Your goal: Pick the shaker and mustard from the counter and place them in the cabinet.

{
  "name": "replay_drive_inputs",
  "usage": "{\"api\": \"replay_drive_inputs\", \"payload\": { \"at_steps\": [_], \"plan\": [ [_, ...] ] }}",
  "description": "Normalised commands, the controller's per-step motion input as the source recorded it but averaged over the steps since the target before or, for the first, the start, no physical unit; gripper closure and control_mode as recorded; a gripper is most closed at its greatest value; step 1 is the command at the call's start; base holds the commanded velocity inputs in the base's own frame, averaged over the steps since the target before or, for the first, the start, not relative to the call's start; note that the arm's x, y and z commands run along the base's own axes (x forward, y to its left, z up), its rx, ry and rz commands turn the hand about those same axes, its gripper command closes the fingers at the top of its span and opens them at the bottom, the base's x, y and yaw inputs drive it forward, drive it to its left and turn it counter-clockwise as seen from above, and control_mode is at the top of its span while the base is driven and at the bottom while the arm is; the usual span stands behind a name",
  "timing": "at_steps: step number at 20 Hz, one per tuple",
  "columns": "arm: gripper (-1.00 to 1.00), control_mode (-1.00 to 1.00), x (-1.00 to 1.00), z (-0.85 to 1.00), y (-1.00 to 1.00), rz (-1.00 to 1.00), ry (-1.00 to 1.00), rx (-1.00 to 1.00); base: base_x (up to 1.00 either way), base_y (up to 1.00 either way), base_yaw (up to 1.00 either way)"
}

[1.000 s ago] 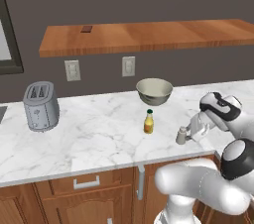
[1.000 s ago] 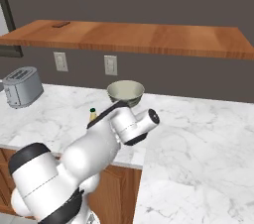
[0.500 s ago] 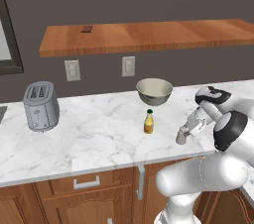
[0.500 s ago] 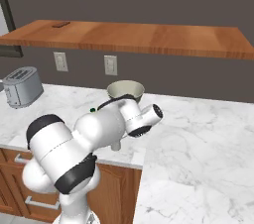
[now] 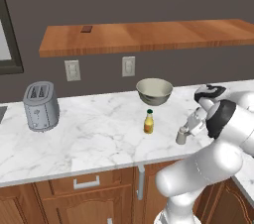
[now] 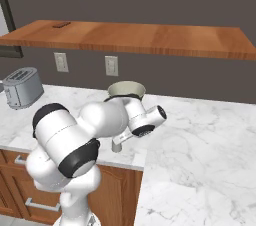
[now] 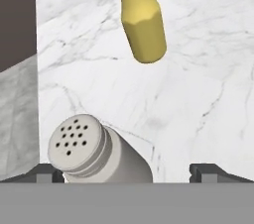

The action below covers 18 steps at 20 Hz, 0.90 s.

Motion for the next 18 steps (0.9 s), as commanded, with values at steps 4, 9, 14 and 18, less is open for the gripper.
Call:
{"api": "replay_drive_inputs", "payload": {
  "at_steps": [4, 9, 14, 18],
  "plan": [
    [-1.0, -1.0, 0.0, -0.2, 0.09, 0.0, 0.02, 0.0, 0.0, 0.0, 0.0],
    [-1.0, -1.0, 0.0, -0.13, 0.12, 0.0, 0.0, 0.0, 0.0, 0.0, 0.0],
    [-1.0, -1.0, 0.0, -0.17, 0.21, 0.0, 0.0, 0.03, 0.0, 0.0, 0.0],
    [-1.0, -1.0, 0.0, -0.22, 0.24, 0.0, 0.01, 0.05, 0.0, 0.0, 0.0]
  ]
}}
